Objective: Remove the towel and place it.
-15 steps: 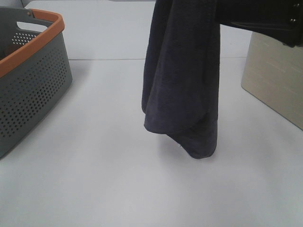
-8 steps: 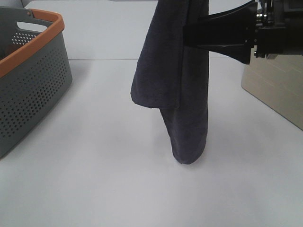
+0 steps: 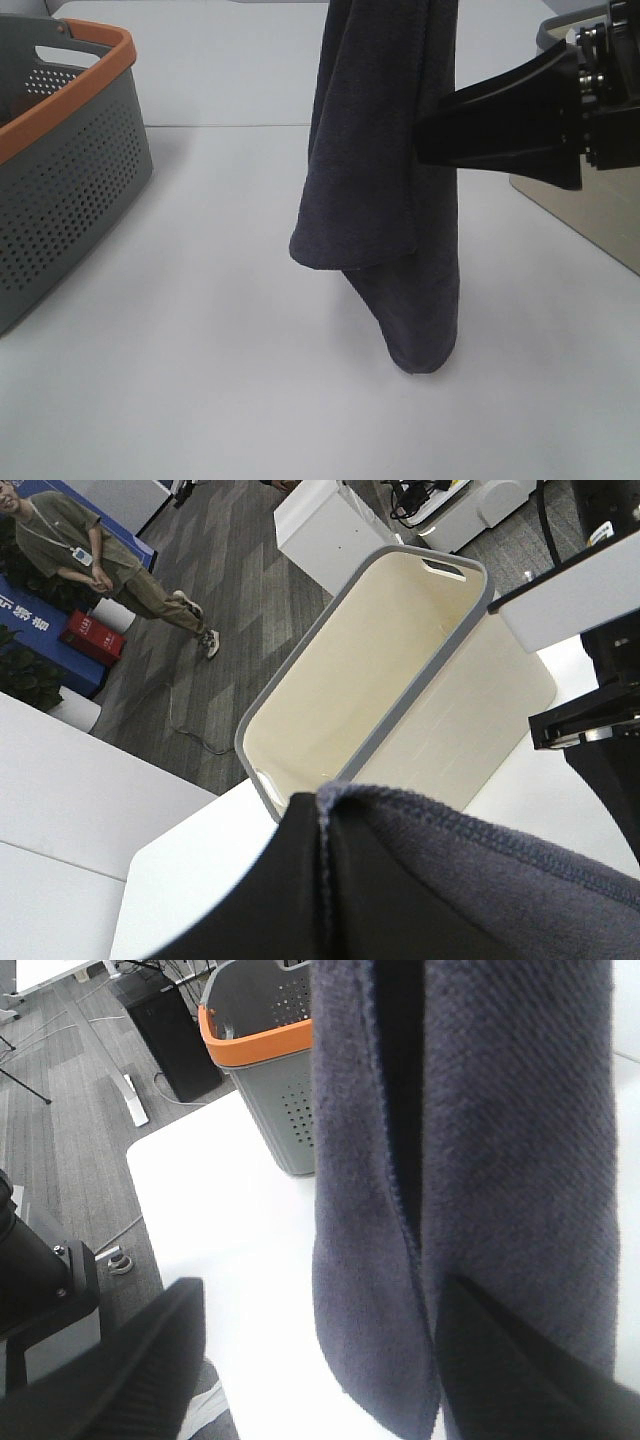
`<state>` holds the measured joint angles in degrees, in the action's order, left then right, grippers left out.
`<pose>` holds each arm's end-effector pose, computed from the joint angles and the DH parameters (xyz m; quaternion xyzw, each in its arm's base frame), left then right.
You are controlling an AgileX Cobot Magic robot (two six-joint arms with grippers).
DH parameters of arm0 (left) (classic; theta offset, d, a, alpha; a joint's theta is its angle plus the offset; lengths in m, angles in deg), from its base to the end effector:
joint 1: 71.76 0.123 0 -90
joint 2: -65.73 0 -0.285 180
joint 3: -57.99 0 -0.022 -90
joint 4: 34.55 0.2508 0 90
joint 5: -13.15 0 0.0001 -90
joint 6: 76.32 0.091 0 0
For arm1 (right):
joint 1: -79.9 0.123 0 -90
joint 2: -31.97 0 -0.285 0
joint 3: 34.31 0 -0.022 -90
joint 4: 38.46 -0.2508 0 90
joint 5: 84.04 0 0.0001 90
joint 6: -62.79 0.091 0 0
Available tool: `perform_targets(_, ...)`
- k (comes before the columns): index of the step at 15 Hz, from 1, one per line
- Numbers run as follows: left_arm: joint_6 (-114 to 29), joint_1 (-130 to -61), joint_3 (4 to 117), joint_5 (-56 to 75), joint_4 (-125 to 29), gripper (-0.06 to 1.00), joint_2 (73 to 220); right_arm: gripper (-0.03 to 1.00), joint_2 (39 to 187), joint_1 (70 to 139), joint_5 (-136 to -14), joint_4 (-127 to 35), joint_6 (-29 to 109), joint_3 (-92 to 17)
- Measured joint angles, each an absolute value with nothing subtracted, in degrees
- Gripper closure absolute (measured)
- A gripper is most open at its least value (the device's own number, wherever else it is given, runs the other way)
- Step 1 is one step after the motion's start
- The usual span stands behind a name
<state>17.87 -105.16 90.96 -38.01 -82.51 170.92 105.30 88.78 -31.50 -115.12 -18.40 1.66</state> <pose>0.2845 -0.2507 0.4677 0.6889 0.4219 -0.1254 0.5759 0.1955 0.1017 0.2999 -0.3398 0.7560 0.3675 0.4219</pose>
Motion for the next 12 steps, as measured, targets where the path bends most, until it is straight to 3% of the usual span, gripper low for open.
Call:
perform_targets(5, 17.87, -105.16, 90.96, -38.01, -82.22, 0.94, 170.92, 0.38, 102.09, 88.78, -28.69, -114.03, -15.54, 1.66)
perform_targets(12, 17.82, -105.16, 90.96, -38.01, -82.16, 0.94, 170.92, 0.38, 107.88, 88.95, -34.82, -117.98, -20.98, 1.66)
